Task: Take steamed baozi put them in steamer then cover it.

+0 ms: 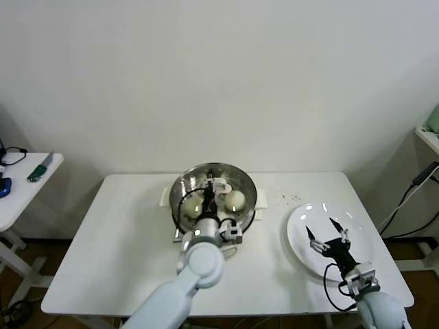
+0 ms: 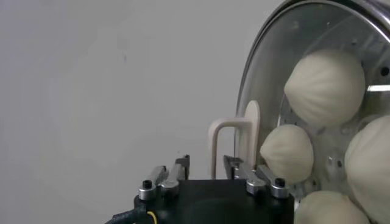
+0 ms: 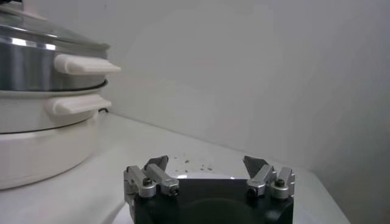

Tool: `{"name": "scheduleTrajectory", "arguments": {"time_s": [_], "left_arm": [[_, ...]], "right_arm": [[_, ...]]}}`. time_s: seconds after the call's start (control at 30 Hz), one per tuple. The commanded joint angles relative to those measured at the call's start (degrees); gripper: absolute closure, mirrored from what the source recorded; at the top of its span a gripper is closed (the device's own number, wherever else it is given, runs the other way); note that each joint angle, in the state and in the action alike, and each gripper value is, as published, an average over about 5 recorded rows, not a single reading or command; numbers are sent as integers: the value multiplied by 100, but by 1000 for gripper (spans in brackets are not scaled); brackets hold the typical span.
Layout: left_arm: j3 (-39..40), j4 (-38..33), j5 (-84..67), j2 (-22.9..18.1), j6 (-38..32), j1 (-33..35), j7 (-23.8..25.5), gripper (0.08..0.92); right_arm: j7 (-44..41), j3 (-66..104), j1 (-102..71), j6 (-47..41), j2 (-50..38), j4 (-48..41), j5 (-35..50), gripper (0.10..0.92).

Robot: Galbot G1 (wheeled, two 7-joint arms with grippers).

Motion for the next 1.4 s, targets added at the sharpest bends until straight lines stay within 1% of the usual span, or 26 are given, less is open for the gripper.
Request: {"name": "scheduleTrajectory", "arguments": {"time_s": [0.03,0.17,0.3,0.37,0.47,0.57,0.63,0.7,0.8,0.93,1.03,1.13,1.27,1.4], "left_arm": [[-128,-1044,-212,420,277,372,80,542],[-345,-1542,-382,595,277,690,121,421],[-574,-2135,-713,901,277,1229,46,308],[-697,-2421,-1066,1085,277,1496,-129,250],[-1059,-2674,-1893,1266,78,1839,-774,194],[-1657,-2723,-3233,1443,-617,2195,-1722,179],[-2215,-2736,-4432,1534,-1292,2470,-2268,178],[-2937,-2730,-5491,1474,-1941,2747,-2656,177],[-4028,-2672,-6526,1269,-2926,3178,-2937,177],[-5168,-2405,-7649,1000,-3983,3785,-2922,177],[-5654,-1905,-8656,740,-4507,4081,-2818,177],[-5861,-1331,-9415,556,-4926,4261,-2580,177],[-5895,-563,-9787,447,-5560,4346,-2219,177],[-5861,-187,-9941,364,-5839,4344,-1989,177]], "right_arm": [[24,-10,26,-133,-10,28,56,203],[75,-7,50,-365,-21,83,192,203],[85,-2,79,-546,-57,118,150,203],[81,6,92,-606,-65,126,80,203],[101,18,99,-638,-56,146,100,203],[115,21,50,-606,-55,225,192,203],[108,21,-9,-570,-56,306,216,203],[106,32,-65,-527,-39,385,242,203],[103,62,-147,-471,-11,473,278,203],[96,92,-225,-408,11,532,316,203],[86,99,-273,-382,32,584,338,203],[78,98,-308,-361,48,624,337,203],[34,112,-372,-282,72,677,328,203],[-6,152,-430,-173,125,698,321,203]]}}
